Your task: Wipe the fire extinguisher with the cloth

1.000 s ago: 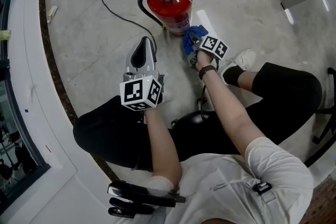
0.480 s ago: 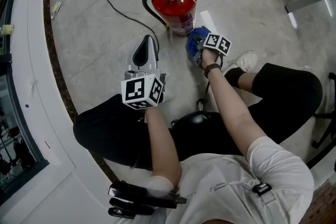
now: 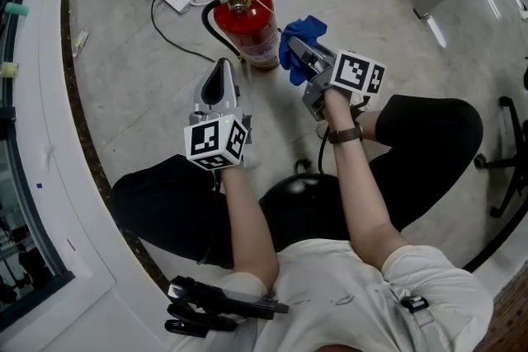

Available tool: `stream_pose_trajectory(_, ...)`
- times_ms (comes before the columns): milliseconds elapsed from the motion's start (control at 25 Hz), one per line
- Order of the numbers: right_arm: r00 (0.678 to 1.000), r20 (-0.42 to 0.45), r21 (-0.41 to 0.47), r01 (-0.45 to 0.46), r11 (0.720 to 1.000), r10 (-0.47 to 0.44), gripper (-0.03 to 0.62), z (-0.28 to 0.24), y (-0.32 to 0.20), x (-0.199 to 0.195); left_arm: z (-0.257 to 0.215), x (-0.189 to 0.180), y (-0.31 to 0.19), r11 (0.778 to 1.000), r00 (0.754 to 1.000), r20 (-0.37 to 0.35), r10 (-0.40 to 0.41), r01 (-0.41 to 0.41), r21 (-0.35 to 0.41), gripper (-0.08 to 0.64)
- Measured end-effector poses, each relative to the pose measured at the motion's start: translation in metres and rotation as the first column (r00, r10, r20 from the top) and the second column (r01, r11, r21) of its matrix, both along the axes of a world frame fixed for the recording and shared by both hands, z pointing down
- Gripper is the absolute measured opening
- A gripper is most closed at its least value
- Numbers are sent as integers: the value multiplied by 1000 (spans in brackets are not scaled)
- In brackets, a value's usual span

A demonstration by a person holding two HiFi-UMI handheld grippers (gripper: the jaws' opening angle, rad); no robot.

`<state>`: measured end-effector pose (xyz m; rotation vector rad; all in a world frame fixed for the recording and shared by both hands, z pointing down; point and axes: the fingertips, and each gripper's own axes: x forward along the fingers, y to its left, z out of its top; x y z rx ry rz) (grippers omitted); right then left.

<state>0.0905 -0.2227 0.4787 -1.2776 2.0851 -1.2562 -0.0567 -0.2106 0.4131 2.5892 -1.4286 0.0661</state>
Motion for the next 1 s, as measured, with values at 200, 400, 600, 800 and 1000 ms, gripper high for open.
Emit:
stream_pose_trajectory(200, 995, 61, 135, 74, 988, -83, 126, -63, -18, -34, 1, -1, 4, 1000, 999, 41, -14, 15, -7, 0)
stream_pose_trajectory(400, 997, 18, 167, 75, 983, -79, 124, -81, -40, -50, 5, -14, 2, 999, 997, 66, -46, 48, -20, -2)
stream_pose_trajectory(600, 998, 39, 61, -53, 997, 50, 123, -25, -41, -12, 7, -16, -2, 999, 997, 56, -44, 45, -16, 0)
stream_pose_trajectory(800, 992, 28, -196, -117, 973, 125, 121, 119, -38, 0, 24, -8, -13, 997, 999, 39, -25, 27, -66, 0)
stream_pose_trajectory(1000, 991, 58, -462, -83, 883, 123, 123, 264, -28, -20, 20, 0, -26, 998, 998, 58, -6, 10, -64, 0)
